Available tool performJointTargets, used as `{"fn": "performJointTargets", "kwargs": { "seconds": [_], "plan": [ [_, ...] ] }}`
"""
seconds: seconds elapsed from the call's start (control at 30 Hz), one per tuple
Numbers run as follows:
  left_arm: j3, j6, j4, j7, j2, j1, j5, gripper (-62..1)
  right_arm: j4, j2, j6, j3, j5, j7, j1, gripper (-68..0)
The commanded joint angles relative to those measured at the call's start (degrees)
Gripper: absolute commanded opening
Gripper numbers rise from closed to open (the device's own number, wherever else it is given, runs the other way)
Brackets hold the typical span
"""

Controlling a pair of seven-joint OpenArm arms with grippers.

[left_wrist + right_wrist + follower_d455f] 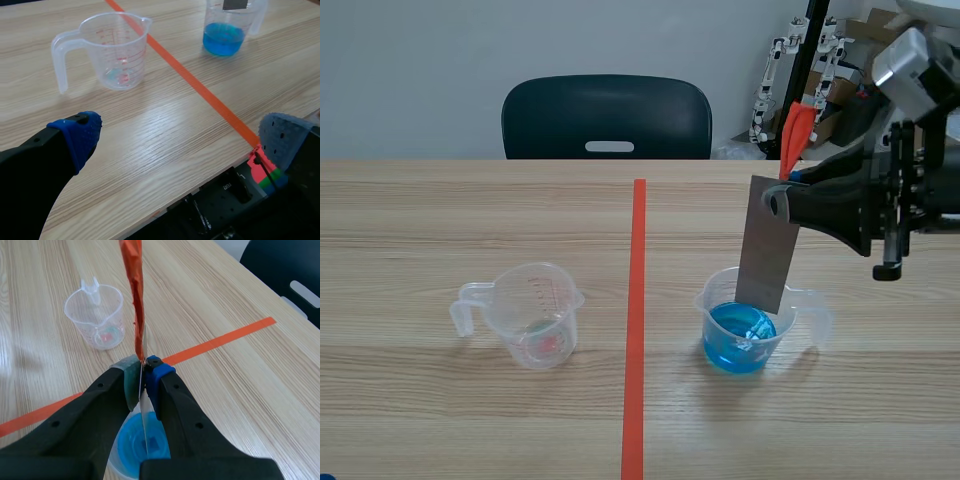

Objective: Do the redox reaction experiment. lower the plate into the blue solution

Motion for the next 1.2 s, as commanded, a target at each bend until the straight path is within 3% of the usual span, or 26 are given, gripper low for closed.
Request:
{"fn": "performJointTargets", "kwargs": {
  "seconds": [0.0,0.1,0.27,0.37,0.7,0.87,0.97,1.17],
  "plan": [
    [-0.07,1.44,0.11,-0.98,0.81,-0.2,-0.61,1.4,-0.13,-0.61,0.46,0.83,-0.37,1.11,1.42,-66.9],
    [-0.07,1.75,-1.44,-1.31,1.03,-0.2,-1.07,1.4,-2.14,-2.54,0.46,0.83,-1.42,1.07,1.42,-66.9],
    [-0.07,2.05,-5.46,-5.4,1.01,-0.24,-6.88,1.4,-5.31,-5.53,0.46,0.83,-4.2,1.49,1.42,-66.9],
    [-0.07,2.03,-8.07,-9.05,1.01,-0.24,-6.78,1.4,-6.78,-7.21,0.46,0.83,-5.6,1.55,1.42,-66.9],
    [-0.07,2.86,-19.02,-19.76,0.98,-2.84,-2.62,1.4,-11.45,-11.37,0.46,0.81,-12.11,4.02,1.42,-66.9],
    [-0.07,3.5,-23.1,-27.3,0.48,-4.04,2.71,1.4,-12.81,-12.31,0.46,0.81,-13.42,4.17,1.4,-66.9],
    [-0.07,5.9,-24.48,-31.17,0.48,-4.02,1.81,1.4,-12.83,-12.28,0.46,0.81,-14.08,4.59,1.4,-66.9],
    [-0.07,6.36,-25.14,-36.34,0.5,-4.02,1.77,1.4,-12.83,-12.28,0.46,0.81,-15.45,5.44,1.11,-66.9]
  ]
}}
